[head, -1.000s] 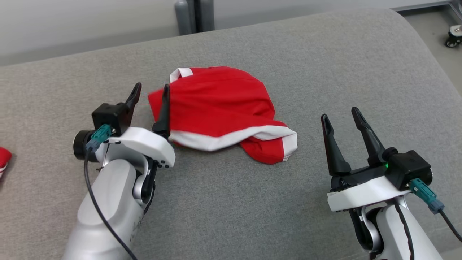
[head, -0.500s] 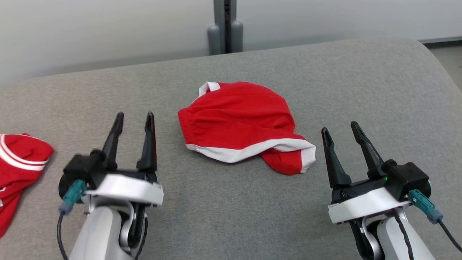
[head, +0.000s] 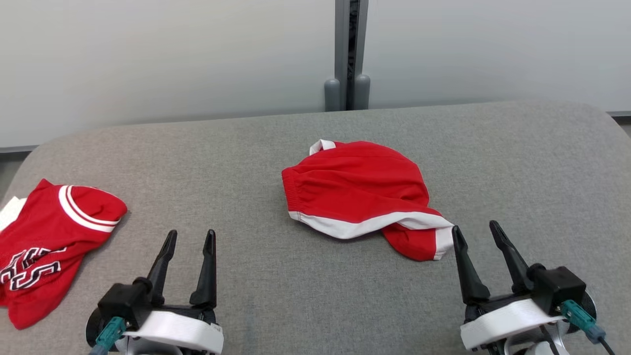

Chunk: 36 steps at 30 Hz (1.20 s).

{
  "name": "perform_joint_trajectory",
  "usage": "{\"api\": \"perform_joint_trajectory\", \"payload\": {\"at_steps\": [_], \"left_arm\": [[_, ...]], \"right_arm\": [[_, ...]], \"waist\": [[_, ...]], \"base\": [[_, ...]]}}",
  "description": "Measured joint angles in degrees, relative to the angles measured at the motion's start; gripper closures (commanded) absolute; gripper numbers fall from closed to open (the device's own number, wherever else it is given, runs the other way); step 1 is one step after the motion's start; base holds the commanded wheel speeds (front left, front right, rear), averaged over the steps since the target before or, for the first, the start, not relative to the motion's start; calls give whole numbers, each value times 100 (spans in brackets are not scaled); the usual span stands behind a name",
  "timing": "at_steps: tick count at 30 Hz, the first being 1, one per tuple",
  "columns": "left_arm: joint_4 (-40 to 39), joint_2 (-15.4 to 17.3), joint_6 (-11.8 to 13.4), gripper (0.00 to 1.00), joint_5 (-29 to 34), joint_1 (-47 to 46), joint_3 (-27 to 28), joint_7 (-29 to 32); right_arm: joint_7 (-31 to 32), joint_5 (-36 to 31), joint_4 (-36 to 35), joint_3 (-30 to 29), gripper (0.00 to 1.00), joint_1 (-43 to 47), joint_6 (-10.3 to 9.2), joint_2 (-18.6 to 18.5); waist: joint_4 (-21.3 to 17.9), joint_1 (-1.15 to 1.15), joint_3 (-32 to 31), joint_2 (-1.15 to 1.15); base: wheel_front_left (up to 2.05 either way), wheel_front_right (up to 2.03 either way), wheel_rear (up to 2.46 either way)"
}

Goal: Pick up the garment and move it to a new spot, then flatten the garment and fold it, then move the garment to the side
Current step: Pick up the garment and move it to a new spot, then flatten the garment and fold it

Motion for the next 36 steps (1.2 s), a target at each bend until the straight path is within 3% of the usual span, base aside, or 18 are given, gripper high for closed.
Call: {"api": "perform_joint_trajectory", "payload": {"at_steps": [24, 30, 36], "left_arm": [[250, -3, 157, 0, -24, 137, -132, 0], [708, -4, 92, 0, 336, -395, -559, 0], [1791, -8, 48, 0, 509, -1248, -999, 0]], "right_arm": [[0, 62, 33, -82, 0, 125, 0, -2], [1, 49, 12, -75, 0, 124, 0, -3], [0, 41, -35, 74, 0, -29, 0, 0]], "waist": [[-12, 0, -134, 0], [17, 0, -57, 0], [-92, 0, 149, 0]], "base": [[0, 0, 0], [0, 0, 0], [0, 0, 0]]}}
